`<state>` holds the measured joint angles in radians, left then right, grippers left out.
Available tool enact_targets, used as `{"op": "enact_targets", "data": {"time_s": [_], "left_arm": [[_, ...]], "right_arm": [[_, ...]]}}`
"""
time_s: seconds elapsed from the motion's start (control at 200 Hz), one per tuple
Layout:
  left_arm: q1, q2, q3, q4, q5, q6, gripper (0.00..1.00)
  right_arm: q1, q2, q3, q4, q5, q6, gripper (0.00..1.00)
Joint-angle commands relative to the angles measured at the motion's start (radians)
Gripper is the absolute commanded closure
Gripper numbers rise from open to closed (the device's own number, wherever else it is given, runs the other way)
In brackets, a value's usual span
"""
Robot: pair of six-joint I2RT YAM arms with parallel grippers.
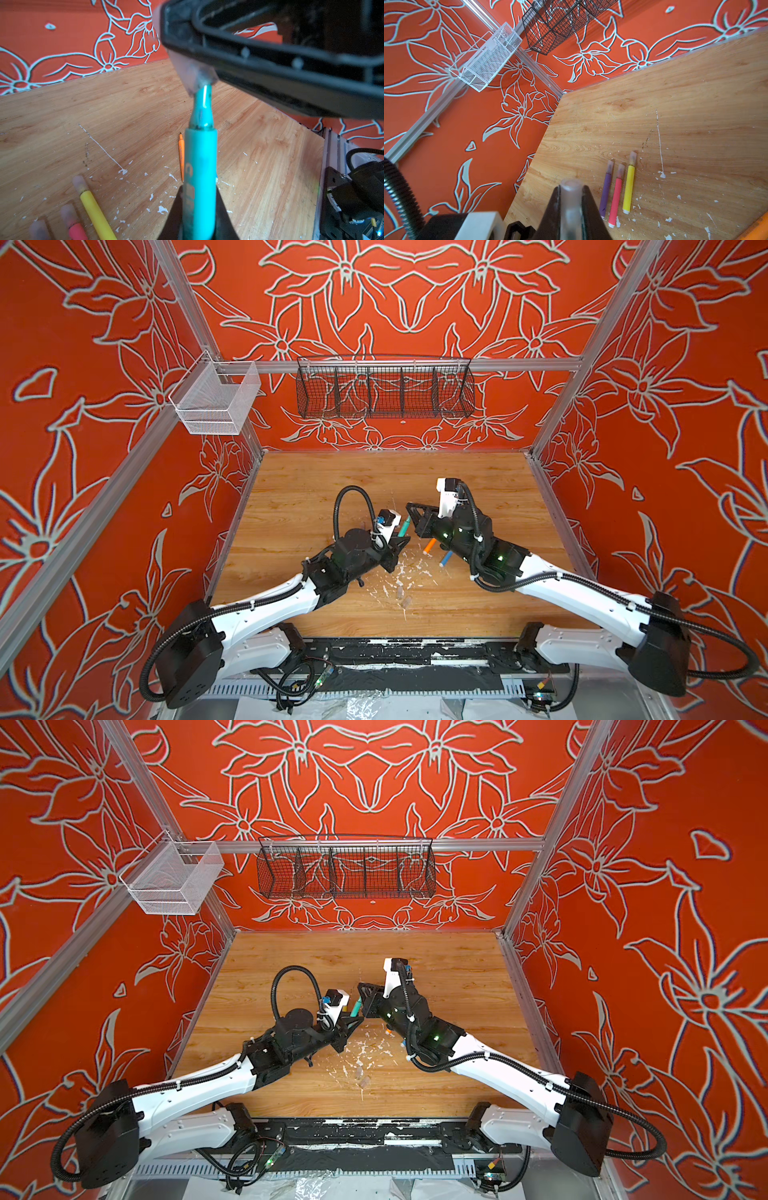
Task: Insert the pens into the pen caps
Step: 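Lift the cap and swing the right gripper toward the green marker tip, then lower the cap onto the green marker tip held by the left gripper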
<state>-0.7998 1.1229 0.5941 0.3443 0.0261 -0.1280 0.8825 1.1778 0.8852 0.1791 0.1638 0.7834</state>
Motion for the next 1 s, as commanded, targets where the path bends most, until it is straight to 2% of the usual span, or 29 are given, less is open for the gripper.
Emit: {"op": "enact_targets", "data": {"time_s": [0.0,0.17,0.31,0.485,0.686,0.996], "left_arm": [[-0.006,-0.003,0.015,0.018,-0.028,-0.004,1.0],[-0.006,-0.001,0.013,0.022,-0.031,-0.025,1.0],[-0.001,0.0,0.021,0.03,0.012,-0.068,1.0],[0.035,-0.003,0.002,0.086,0.151,-0.145,1.0],[0.093,-0.018,-0.035,0.17,0.276,-0.222,1.0],[0.096,-0.041,-0.05,0.186,0.29,-0.221,1.0]], "right_arm": [[0.0,-0.019,-0.016,0.035,-0.015,0.022,1.0],[0.001,-0.023,-0.045,0.042,-0.022,0.04,1.0],[0.009,0.001,-0.068,0.062,-0.054,0.057,1.0],[0.06,0.01,-0.143,0.222,-0.067,0.006,1.0],[0.139,0.011,-0.19,0.304,-0.019,-0.015,1.0],[0.212,0.011,-0.212,0.319,0.041,-0.02,1.0]]}}
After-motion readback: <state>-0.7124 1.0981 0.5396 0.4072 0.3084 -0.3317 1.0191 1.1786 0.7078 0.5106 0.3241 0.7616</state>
